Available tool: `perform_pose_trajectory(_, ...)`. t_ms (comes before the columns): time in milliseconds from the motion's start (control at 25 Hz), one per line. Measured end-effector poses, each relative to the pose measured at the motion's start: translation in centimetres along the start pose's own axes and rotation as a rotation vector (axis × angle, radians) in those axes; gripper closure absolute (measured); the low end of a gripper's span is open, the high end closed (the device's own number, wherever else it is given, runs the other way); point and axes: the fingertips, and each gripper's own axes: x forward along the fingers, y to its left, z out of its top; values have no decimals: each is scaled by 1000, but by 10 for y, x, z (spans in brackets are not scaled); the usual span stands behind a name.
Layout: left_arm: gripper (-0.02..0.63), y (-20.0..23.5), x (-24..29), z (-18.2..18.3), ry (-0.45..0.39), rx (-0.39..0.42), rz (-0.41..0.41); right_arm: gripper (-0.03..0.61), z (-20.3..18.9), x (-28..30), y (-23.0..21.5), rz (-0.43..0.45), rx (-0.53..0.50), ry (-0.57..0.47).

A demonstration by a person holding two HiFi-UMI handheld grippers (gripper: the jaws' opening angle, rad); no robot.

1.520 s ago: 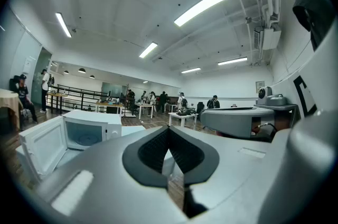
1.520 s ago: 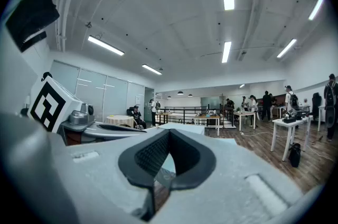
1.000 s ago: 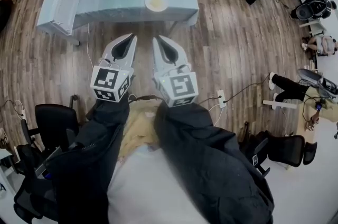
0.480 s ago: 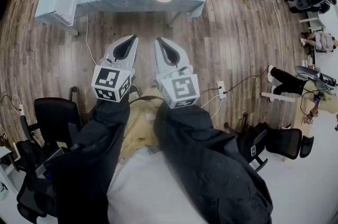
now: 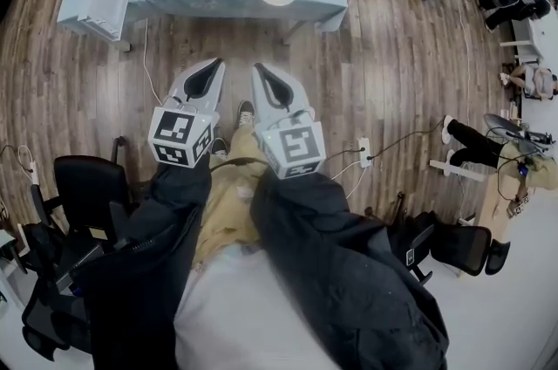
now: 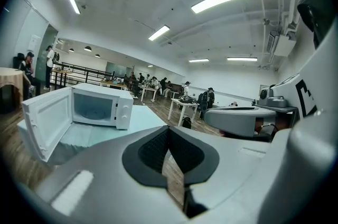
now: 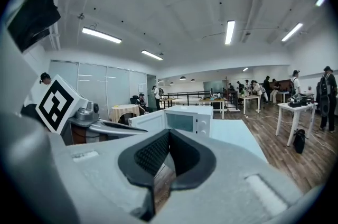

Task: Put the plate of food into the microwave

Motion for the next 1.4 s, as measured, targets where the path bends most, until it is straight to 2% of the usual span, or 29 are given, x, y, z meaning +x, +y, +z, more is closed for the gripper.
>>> perform_pose_trajectory(360, 615, 20, 66, 45, -36, 45, 52, 583, 31, 50, -54, 81, -21, -56)
perform_pose_trajectory(720, 615, 21, 117, 59, -39, 62, 101, 583, 16, 68, -94, 144, 5, 5)
perform_pose_trajectory(920, 615, 24, 140, 50, 9, 51, 100, 583, 6, 84, -119, 146, 45, 29)
perform_pose_trajectory(1200, 615, 58, 157, 42, 49, 11, 115, 583, -8, 119, -126, 159, 78, 83)
perform_pose_trajectory(1400, 615, 95, 183, 48, 51, -4, 71, 583, -9, 158, -138, 102, 74, 106)
